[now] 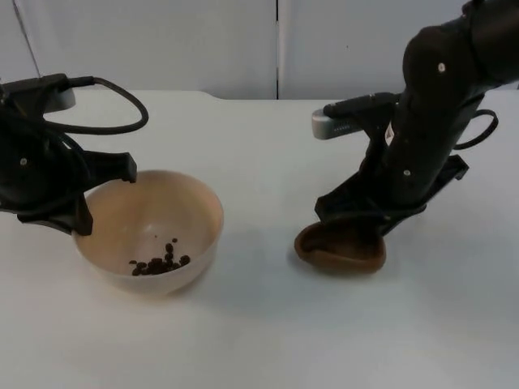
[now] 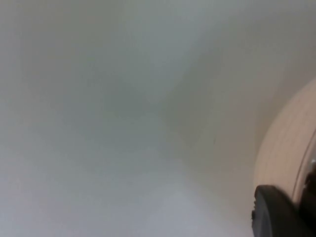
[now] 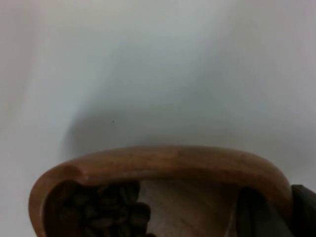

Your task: Pick up the bowl with the left hand and pour the coffee beans from the cup into the bowl with the right hand.

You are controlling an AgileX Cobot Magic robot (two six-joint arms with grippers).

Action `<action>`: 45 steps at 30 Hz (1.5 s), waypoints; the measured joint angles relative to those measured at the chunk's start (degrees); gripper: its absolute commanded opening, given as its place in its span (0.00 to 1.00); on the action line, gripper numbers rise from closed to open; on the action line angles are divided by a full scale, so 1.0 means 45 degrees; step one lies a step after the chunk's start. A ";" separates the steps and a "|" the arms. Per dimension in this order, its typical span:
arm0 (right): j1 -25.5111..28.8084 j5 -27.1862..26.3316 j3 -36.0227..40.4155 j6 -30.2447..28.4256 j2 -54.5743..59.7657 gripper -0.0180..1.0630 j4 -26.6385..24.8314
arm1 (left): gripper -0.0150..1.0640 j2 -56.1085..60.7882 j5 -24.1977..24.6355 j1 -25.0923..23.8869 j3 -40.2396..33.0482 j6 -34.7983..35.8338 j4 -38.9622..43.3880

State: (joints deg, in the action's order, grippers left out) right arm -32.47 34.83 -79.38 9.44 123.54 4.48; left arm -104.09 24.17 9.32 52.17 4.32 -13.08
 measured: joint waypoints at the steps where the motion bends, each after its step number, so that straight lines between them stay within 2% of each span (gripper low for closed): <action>1: 0.0000 -0.0023 0.0000 0.0004 0.0104 0.02 0.0000 | 0.01 0.0000 -0.0026 0.0000 0.0000 0.0000 0.0000; 15: 0.0000 -0.0023 0.0024 0.0140 0.0383 0.02 0.0000 | 0.01 0.0000 -0.0204 0.0000 0.0000 0.0000 0.0032; 19: 0.0000 -0.0023 0.0024 0.0140 0.0383 0.10 0.0000 | 0.01 0.0000 -0.0233 0.0000 0.0000 0.0000 0.0041; 23: 0.0000 -0.0023 0.0024 0.0140 0.0383 0.26 0.0000 | 0.02 0.0000 -0.0258 0.0000 0.0000 0.0000 0.0041; 24: 0.0000 -0.0023 0.0024 0.0140 0.0404 0.26 0.0000 | 0.02 0.0000 -0.0258 0.0000 0.0000 0.0000 0.0041; 27: 0.0000 -0.0023 0.0024 0.0140 0.0404 0.36 0.0000 | 0.17 0.0000 -0.0258 0.0000 0.0000 0.0000 0.0041; 28: 0.0000 -0.0023 0.0024 0.0140 0.0404 0.37 0.0000 | 0.24 0.0000 -0.0258 0.0000 0.0000 0.0000 0.0041; 29: 0.0000 -0.0052 0.0024 0.0140 0.0404 0.37 0.0000 | 0.24 0.0000 -0.0284 0.0000 0.0000 0.0000 0.0041; 33: 0.0000 -0.0138 0.0024 0.0140 0.0404 0.42 0.0000 | 0.53 0.0000 -0.0284 0.0000 0.0000 0.0000 0.0041; 34: 0.0000 -0.0159 0.0024 0.0140 0.0404 0.42 0.0000 | 0.53 0.0000 -0.0303 0.0000 0.0000 0.0000 0.0041; 35: 0.0000 -0.0188 0.0024 0.0140 0.0404 0.44 0.0000 | 0.58 0.0000 -0.0303 0.0000 0.0000 0.0000 0.0041; 37: 0.0000 -0.0236 0.0024 0.0140 0.0404 0.49 0.0000 | 0.68 0.0000 -0.0303 0.0000 0.0000 0.0000 0.0041; 38: 0.0000 -0.0236 0.0024 0.0140 0.0404 0.57 0.0000 | 0.72 0.0000 -0.0303 0.0000 0.0000 0.0000 0.0041; 40: 0.0000 -0.0236 0.0024 0.0140 0.0242 0.59 0.0115 | 0.73 0.0000 -0.0311 0.0000 0.0000 0.0000 -0.0010; 43: 0.0000 -0.0236 0.0024 0.0140 -0.0175 0.71 0.0265 | 0.74 0.0029 -0.0311 0.0000 0.0000 0.0000 -0.0044; 45: 0.0000 -0.0209 0.0024 0.0140 -0.0299 0.73 0.0296 | 0.74 0.0093 -0.0311 0.0000 0.0000 0.0000 -0.0044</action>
State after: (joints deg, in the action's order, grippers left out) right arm -32.47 33.89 -79.28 10.07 122.20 5.81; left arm -103.67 22.77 9.32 52.17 4.32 -13.27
